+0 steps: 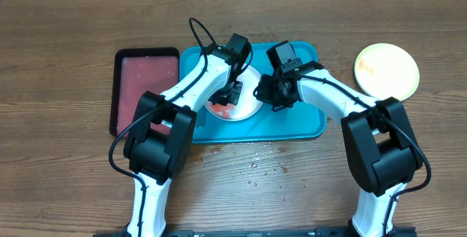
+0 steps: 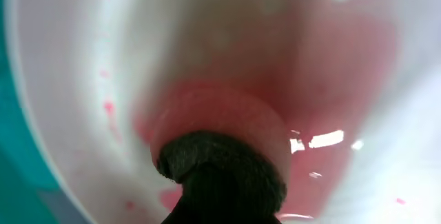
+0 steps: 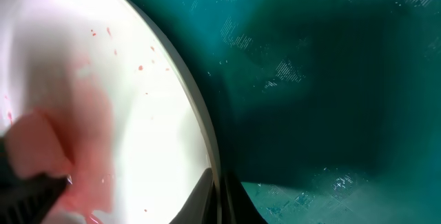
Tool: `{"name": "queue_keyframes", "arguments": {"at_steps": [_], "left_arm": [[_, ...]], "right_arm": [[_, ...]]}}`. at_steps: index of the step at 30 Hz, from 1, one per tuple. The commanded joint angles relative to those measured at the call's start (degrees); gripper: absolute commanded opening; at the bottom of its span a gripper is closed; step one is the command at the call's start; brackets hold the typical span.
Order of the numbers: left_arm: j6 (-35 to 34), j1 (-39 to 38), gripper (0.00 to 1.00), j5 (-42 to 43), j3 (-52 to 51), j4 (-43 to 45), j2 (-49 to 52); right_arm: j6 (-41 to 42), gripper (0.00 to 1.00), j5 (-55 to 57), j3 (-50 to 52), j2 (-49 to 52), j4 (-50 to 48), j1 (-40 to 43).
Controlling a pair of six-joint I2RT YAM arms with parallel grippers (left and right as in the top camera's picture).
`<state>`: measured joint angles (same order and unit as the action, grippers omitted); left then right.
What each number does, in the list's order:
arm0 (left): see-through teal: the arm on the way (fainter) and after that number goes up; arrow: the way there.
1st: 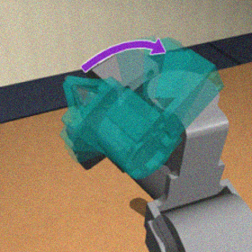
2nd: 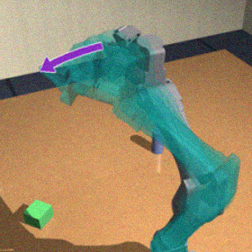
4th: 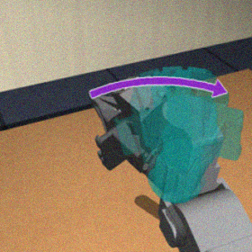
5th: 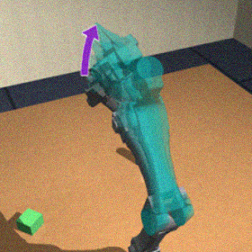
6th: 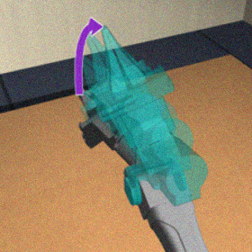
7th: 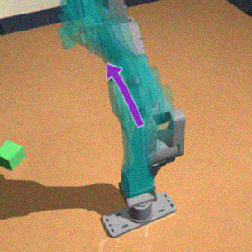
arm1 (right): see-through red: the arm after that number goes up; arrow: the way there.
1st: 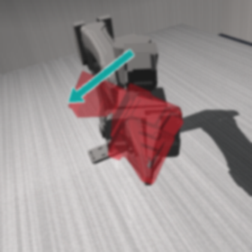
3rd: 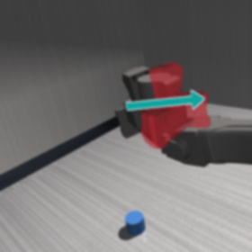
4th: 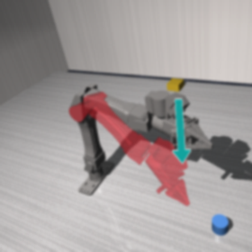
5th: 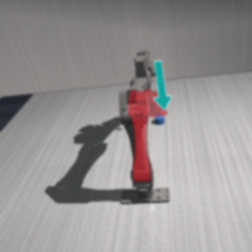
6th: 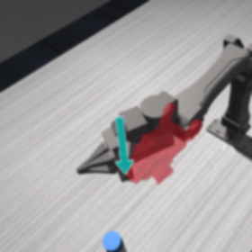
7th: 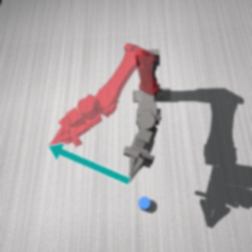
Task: Clean dirty plates on tray and stack at the side
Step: 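Scrub the white plate with the sponge while right gripper holds rim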
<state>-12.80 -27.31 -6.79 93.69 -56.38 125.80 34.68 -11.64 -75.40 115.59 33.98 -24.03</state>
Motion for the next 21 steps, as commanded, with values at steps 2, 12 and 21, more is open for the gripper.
{"name": "queue_keyframes", "arguments": {"at_steps": [2, 12, 21], "left_arm": [[-0.98, -2.67, 0.04, 13.84, -3.54, 1.57, 5.07], [-3.23, -3.13, 0.04, 10.03, -3.65, 9.88, 5.18], [-5.31, 1.22, 0.04, 3.41, -3.65, 15.10, 5.18]], "right_arm": [[-0.57, 0.04, 0.00, 0.11, -0.15, 0.15, -0.02], [-0.57, 0.04, -0.02, 0.11, -0.15, 0.17, -0.02], [-0.57, 0.04, -0.02, 0.11, -0.15, 0.20, -0.02]]}}
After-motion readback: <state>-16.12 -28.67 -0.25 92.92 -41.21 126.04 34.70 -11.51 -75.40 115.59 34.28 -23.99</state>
